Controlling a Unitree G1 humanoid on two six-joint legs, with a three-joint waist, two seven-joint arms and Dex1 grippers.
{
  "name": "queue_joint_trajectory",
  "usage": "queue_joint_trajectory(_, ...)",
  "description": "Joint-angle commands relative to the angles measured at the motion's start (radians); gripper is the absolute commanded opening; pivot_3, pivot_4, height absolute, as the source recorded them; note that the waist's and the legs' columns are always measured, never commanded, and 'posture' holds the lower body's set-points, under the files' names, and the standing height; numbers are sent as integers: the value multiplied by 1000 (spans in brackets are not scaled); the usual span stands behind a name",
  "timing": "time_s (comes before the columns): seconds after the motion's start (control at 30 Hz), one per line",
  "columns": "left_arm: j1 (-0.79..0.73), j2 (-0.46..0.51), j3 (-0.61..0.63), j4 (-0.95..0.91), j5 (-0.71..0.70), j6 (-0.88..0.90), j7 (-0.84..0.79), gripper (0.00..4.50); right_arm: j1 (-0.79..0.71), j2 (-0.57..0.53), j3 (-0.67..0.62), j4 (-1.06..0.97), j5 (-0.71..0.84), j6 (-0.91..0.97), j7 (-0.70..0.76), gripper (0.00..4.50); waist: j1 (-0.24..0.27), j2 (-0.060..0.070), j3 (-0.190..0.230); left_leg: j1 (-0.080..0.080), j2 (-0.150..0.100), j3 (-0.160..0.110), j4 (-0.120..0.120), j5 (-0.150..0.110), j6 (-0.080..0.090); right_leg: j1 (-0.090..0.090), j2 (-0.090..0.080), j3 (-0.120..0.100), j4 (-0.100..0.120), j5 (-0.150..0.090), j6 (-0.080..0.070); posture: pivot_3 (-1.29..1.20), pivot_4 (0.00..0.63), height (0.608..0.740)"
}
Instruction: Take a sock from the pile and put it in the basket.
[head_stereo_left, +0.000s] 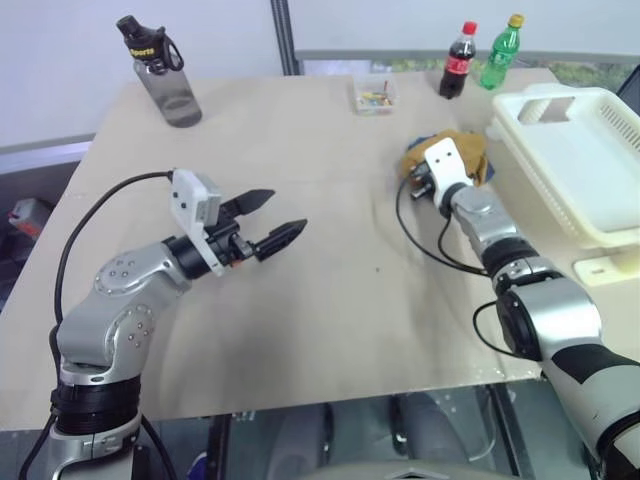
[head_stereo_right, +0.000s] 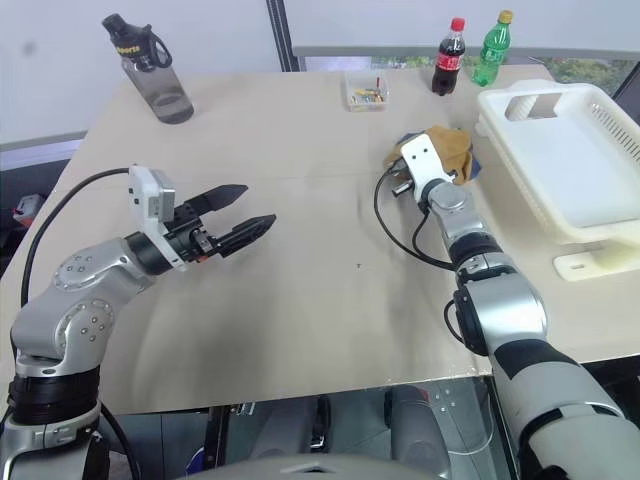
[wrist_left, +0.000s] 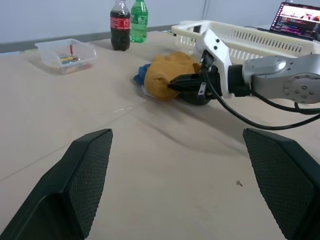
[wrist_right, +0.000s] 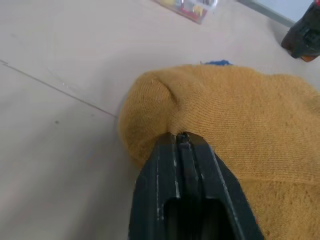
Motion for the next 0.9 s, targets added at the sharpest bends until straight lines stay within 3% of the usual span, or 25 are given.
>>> queue_joint_trajectory(0.03,-3,6,24,-25,-15,-13,-2,4500,-26,-1,-25,-52,15,-28,24,18,0,0,0,0,0,0,0,0,0,0,0,0,0,0,0,0,150,740)
queue_joint_trajectory(0.17,-11,0,19,-6,-15,-14,-5,4500,6,8,-60,-155,75,23,109,18,0,0,0,0,0,0,0,0,0,0,0,0,0,0,0,0,150,740)
queue_joint_trajectory(0.3,-10,0,26,20,-16,-17,-13,4500,285,17,25,-841,241,483,328,18,3,1,0,-1,3,-2,0,0,0,0,0,-1,0,0,0,0,150,740)
queue_joint_trajectory(0.43,-3,5,17,37,-7,-19,-26,4500,493,26,110,-1354,349,887,290,18,7,1,0,-4,4,-4,0,0,1,-1,0,-3,2,0,0,0,150,740)
queue_joint_trajectory(0.57,11,16,-2,59,-5,-13,-65,4500,587,76,213,-1559,419,1105,264,18,5,1,0,-2,2,-2,1,-2,4,-1,-1,-2,1,0,0,0,150,740)
queue_joint_trajectory(0.7,33,42,-29,86,20,-22,-121,4500,605,134,223,-1568,478,1163,265,18,5,1,0,3,1,-4,2,-1,3,1,2,-3,4,1,-2,0,150,740)
queue_joint_trajectory(0.8,39,43,-44,103,39,-29,-130,4500,594,109,192,-1618,510,1183,270,842,8,1,0,2,1,-5,3,-1,2,1,3,-3,5,1,-2,0,150,740)
queue_joint_trajectory(0.9,65,47,-80,106,101,-46,-115,4500,594,48,156,-1675,531,1197,277,1986,9,1,0,1,0,-4,4,-1,2,1,2,-3,4,1,-2,0,150,740)
